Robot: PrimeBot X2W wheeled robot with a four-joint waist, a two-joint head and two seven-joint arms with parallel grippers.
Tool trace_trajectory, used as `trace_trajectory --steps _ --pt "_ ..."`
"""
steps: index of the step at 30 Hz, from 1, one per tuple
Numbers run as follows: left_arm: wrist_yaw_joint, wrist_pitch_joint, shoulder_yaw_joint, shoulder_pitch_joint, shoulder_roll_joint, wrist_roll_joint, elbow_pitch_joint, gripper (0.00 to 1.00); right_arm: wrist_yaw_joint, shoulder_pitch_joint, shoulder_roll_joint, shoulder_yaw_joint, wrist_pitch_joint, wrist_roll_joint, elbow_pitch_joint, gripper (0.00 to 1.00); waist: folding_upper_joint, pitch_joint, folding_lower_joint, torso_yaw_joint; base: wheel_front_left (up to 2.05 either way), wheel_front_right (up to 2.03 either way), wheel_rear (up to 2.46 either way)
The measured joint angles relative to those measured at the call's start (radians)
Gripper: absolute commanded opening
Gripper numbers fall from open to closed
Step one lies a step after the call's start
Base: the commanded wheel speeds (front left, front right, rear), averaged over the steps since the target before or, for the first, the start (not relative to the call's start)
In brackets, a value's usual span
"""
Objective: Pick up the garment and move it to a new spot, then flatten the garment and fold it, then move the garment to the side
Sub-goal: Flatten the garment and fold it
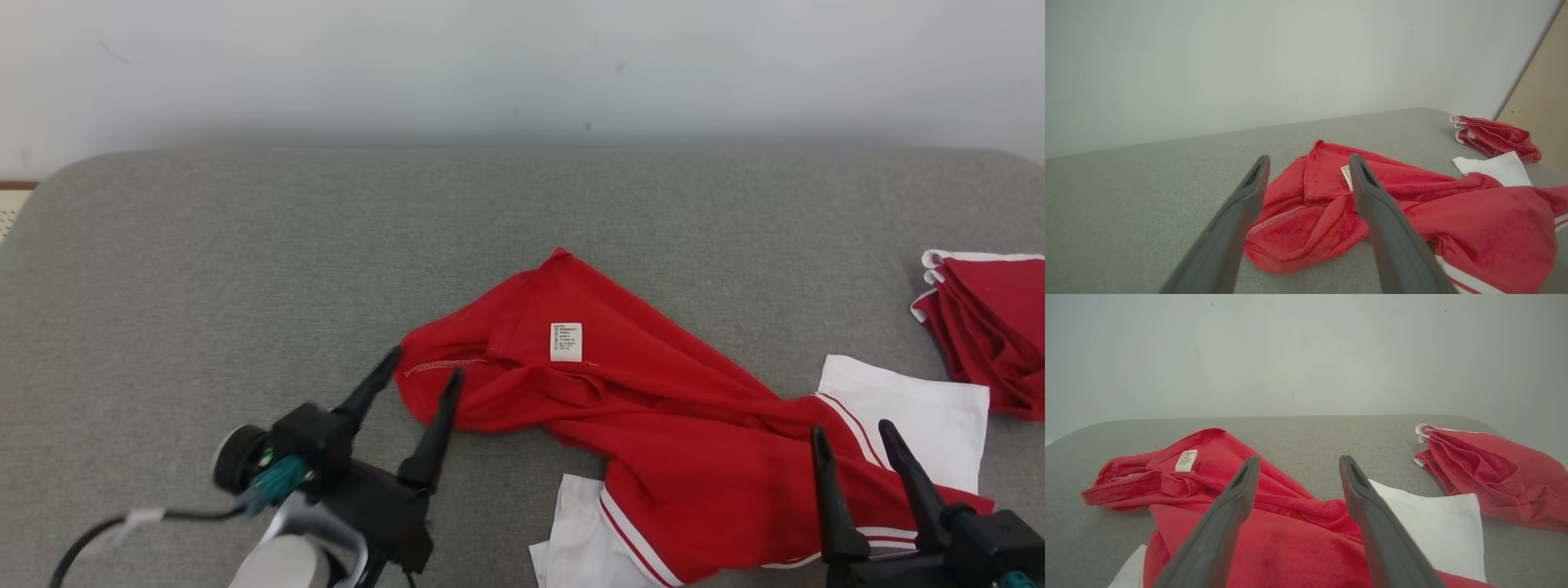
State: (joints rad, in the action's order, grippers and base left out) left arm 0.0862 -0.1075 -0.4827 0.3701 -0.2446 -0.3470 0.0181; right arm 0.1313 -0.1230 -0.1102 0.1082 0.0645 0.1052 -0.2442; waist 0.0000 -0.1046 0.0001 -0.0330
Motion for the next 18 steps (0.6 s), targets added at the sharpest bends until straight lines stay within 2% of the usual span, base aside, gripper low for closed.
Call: trace_trajectory --steps 5,9,18 --pt "-0.078 0.123 -0.049 0.109 0.045 -0.059 0.127 1.0 0.0 0.018 0.001 0.014 0.003 0.004 0.007 1.0 -0.0001 -0.028 0.0 0.029 0.0 0.0 0.0" --pt "-0.123 0.187 -0.059 0.187 0.076 -0.104 0.25 1.0 0.0 0.032 0.005 0.018 0.014 0.01 0.023 1.0 0.0 -0.055 0.0001 0.059 0.0 0.0 0.0" --pt "-0.164 0.234 -0.041 0.339 0.111 -0.165 0.486 1.0 0.0 0.054 0.016 0.021 0.042 0.018 0.054 1.0 0.0 -0.111 0.0001 0.118 0.0 0.0 0.0"
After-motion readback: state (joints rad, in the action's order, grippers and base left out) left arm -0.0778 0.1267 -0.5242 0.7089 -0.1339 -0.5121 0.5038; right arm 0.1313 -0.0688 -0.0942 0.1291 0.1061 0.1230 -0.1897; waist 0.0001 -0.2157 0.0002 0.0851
